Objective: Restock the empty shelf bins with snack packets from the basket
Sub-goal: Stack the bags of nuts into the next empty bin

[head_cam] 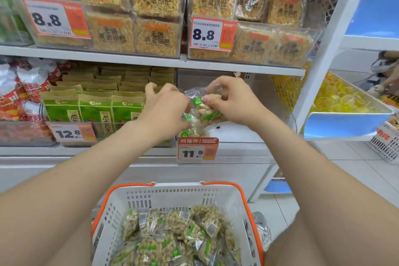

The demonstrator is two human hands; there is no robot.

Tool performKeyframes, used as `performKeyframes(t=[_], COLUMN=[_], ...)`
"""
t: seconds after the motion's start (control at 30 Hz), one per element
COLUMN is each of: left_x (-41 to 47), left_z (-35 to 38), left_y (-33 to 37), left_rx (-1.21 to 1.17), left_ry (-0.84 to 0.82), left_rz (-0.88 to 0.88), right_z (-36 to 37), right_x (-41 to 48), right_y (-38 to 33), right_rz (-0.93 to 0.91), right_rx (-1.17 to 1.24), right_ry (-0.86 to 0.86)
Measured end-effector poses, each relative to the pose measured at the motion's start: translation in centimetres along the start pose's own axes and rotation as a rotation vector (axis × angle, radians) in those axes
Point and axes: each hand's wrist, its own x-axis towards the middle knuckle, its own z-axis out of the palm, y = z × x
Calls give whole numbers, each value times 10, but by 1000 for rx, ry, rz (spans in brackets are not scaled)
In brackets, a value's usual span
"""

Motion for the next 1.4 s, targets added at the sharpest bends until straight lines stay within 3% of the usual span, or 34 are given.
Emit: performKeyframes(t=[0.2,0.33,0.57,0.67,0.9,1.1,1.23,1.4], left_x=[20,20,26,28,30,34,37,36], left_z=[23,32,34,36,32,33,33,35], left_y=[-3,4,2,2,5,-4,-14,-14], left_rx=[100,195,204,224,265,205,109,90], left_ry=[-179,-200,-167,-136,-73,-116,-202,-184], left_rz=[-14,-20,-54,-76,-58,5,56,77], right_z=[-6,-5,-5,1,31,18,29,31], right_x=[5,5,3,2,9,9,4,7], right_y=[25,37,41,41,35,36,31,30], right_rz=[-9,-27,-11,7,-138,6,-59,67], right_rx=[-41,-106,-264,-212,-347,-133,-226,-185], right_ry=[-245,-402,-408,-453,-496,-513,-506,-589])
